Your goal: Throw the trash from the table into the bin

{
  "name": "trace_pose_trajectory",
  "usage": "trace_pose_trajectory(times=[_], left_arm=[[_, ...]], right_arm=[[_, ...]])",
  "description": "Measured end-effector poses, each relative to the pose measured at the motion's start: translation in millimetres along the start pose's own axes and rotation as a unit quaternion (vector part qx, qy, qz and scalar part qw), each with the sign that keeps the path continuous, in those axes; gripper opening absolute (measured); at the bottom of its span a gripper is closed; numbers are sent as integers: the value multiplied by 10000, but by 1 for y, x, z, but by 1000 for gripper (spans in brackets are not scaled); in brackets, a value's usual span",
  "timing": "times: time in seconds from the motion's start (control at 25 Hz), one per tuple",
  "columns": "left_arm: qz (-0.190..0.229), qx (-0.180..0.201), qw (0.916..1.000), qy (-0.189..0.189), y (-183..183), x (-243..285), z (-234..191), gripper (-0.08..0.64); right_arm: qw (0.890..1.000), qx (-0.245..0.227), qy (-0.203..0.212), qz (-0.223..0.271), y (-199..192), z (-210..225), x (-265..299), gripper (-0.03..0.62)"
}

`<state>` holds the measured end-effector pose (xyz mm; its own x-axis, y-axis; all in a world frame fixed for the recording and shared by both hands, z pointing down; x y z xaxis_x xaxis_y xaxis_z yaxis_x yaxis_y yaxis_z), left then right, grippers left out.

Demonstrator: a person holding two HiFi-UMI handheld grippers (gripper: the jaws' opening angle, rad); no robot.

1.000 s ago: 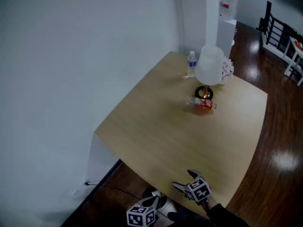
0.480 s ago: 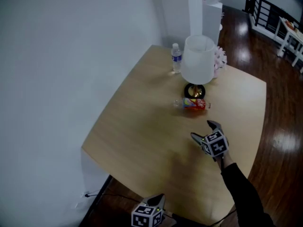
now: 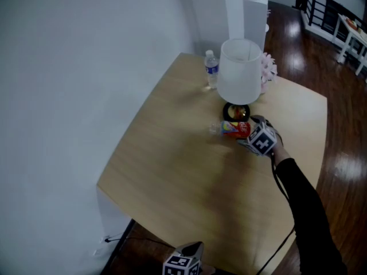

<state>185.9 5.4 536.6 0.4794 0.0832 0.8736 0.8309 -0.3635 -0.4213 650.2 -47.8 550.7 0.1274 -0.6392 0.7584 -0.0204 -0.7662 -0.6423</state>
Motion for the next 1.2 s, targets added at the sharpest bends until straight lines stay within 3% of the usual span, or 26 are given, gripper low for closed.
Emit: trace_pose_trajectory(times=[0.2, 0.36, 0.48, 0.52, 0.84, 1.2], left_arm=[[-74, -101, 9999, 20, -5, 2, 0, 3], [-117, -180, 9998, 27, -12, 3, 0, 3], [-85, -200, 9998, 40, -13, 1, -2, 3], [-69, -206, 9997, 52, -14, -1, -3, 3], [141, -226, 9996, 78, -27, -8, -8, 3], [738, -526, 9957, 177, -62, -48, -11, 3]], right_arm=[[9966, -488, 420, -519, -4, -4, 23, 463], [9959, -463, 357, -689, -10, -6, 33, 460], [9954, -427, 240, -818, -14, -6, 35, 410], [9955, -434, 194, -822, -15, -6, 34, 353], [9987, -9, 179, -477, -19, -38, 5, 328], [9996, 189, 218, -21, -29, -143, -76, 319]])
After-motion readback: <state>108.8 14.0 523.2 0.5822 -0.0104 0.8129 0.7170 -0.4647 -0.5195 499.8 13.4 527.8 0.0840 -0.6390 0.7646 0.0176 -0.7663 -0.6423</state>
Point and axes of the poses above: the fingertips, and each gripper's own axes: x forward along the fingers, z to its right, y out of its top, the point moved 4 cm from there along -x, backward along the fingers, and after that the axes turned 7 degrees about y, right-handed, at the moved point
